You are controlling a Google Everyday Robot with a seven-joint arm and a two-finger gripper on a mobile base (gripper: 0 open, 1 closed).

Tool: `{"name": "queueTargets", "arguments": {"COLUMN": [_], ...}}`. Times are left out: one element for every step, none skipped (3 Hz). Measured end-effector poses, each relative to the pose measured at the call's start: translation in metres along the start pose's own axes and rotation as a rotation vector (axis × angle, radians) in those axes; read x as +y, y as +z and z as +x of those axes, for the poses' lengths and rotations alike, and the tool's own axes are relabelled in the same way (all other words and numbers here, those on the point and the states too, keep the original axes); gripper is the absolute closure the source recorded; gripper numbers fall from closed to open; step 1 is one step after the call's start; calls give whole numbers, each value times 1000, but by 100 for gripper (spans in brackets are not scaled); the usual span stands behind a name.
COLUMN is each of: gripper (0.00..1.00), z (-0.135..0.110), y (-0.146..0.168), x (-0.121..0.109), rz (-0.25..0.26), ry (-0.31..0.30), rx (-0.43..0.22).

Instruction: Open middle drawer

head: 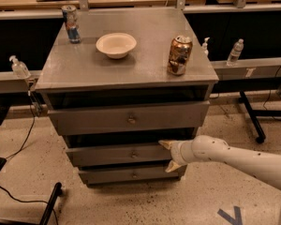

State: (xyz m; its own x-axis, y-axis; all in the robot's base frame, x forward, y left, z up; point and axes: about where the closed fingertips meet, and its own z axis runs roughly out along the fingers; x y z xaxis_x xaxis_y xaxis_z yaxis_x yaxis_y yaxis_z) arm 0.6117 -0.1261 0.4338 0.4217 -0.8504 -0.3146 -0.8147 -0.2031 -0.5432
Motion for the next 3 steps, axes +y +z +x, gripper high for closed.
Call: {"name": "queueTargets", "arguments": {"gripper": [30, 30, 32], "z": [-28, -19, -3], "y": [-37, -32, -17], "x": [16, 20, 16], "rz": [9, -2, -20], "ry": [52, 56, 37], "rx": [13, 16, 12]}}
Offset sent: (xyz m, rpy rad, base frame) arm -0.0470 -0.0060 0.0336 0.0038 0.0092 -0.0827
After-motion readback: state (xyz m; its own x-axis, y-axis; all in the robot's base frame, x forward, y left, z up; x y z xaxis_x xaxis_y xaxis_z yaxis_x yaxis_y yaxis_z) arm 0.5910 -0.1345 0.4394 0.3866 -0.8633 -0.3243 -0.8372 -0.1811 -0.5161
